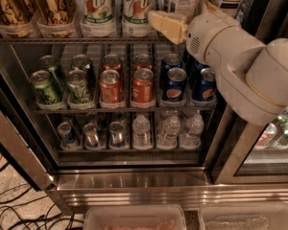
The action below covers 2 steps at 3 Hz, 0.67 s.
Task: Pick blue plastic bottle from top shelf of fridge
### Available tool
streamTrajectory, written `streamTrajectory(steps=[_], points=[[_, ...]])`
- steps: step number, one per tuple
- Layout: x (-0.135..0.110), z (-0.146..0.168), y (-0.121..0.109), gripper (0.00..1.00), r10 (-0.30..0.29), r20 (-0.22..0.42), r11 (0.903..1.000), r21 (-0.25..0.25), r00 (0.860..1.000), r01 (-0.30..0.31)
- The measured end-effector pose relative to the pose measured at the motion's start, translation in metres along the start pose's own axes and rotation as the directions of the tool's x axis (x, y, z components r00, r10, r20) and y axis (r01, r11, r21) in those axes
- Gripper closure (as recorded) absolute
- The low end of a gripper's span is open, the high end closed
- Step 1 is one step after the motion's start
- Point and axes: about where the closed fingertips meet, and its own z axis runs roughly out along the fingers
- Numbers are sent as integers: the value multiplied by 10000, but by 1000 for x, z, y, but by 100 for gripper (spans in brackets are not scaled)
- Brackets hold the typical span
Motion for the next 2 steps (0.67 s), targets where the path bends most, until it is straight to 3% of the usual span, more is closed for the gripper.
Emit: streamTrajectory(steps=[2], points=[[4,13,-6,20,-149,-68,9998,160,9999,150]])
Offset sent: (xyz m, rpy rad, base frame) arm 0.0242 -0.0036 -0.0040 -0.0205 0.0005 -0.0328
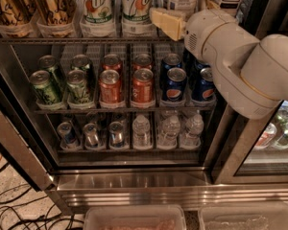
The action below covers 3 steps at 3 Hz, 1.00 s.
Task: Pick blue plastic bottle from top shelf of fridge
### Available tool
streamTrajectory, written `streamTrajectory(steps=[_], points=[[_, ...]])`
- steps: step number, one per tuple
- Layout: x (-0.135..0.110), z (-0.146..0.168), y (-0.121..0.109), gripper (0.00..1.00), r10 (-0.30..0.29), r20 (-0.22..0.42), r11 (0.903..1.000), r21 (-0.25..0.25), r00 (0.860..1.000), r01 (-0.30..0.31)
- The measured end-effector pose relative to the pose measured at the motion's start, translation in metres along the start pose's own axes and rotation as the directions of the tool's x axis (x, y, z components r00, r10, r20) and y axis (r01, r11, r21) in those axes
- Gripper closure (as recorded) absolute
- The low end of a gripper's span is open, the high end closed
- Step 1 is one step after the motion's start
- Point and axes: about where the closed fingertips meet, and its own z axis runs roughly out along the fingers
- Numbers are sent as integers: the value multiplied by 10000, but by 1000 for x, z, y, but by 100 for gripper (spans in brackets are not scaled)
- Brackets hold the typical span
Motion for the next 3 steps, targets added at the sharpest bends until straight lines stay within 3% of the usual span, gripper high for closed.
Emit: streamTrajectory(steps=[2,3], points=[[-1,5,-7,24,33,41,9998,218,10000,-34],[-2,6,-7,39,29,35,9997,236,10000,-30]])
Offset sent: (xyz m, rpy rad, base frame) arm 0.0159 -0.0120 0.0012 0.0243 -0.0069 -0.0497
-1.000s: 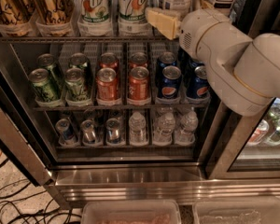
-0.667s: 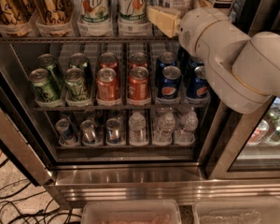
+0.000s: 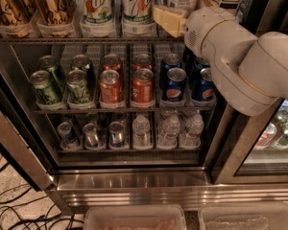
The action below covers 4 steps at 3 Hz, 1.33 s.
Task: Pick blue plastic bottle from top shelf of fridge
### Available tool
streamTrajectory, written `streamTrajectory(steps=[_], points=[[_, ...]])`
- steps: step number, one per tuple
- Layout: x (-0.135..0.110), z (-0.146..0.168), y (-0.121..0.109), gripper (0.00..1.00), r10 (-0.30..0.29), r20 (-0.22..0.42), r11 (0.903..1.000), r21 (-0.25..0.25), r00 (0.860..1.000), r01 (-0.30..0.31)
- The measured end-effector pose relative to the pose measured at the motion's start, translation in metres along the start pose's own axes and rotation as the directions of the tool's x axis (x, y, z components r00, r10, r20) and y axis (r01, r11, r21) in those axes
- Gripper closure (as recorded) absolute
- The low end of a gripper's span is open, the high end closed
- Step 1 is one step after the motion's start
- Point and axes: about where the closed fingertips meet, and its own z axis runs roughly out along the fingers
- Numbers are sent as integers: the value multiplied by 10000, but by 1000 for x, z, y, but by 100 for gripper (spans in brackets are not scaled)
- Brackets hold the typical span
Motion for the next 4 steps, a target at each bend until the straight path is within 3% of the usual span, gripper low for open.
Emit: streamTrajectory(steps=[2,3,4], points=[[0,0,0,83,0,1,10000,-1,10000,0],[0,0,0,100,4,9,10000,-9,10000,-4],[-3,-2,1,100,4,10,10000,-9,10000,-4]])
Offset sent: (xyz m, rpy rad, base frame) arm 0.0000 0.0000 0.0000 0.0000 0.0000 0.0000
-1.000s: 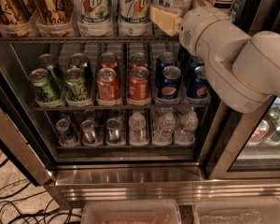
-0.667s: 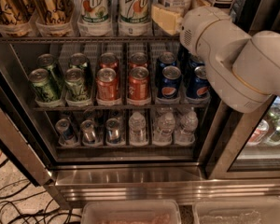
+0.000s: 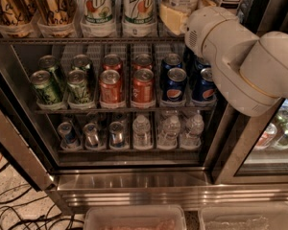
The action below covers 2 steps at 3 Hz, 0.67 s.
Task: Pick blue plastic bottle from top shelf of fridge
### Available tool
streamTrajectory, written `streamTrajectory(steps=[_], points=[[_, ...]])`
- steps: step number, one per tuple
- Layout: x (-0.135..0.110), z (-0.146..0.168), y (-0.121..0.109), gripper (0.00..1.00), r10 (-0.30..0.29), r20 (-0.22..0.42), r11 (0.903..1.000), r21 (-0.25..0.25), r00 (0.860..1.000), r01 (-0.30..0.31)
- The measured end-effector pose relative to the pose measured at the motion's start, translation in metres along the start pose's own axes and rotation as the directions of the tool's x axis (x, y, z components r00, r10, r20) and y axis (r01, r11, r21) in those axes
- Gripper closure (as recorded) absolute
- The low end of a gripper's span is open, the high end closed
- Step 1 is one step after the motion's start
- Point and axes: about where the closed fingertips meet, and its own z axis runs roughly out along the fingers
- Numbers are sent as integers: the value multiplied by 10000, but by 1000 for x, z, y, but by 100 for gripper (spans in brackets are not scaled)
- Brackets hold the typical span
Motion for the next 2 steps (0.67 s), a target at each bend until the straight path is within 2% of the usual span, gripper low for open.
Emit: streamTrajectory(steps=[2], points=[[-38,-5,3,100,-28,1052,9998,-168,9944,46]])
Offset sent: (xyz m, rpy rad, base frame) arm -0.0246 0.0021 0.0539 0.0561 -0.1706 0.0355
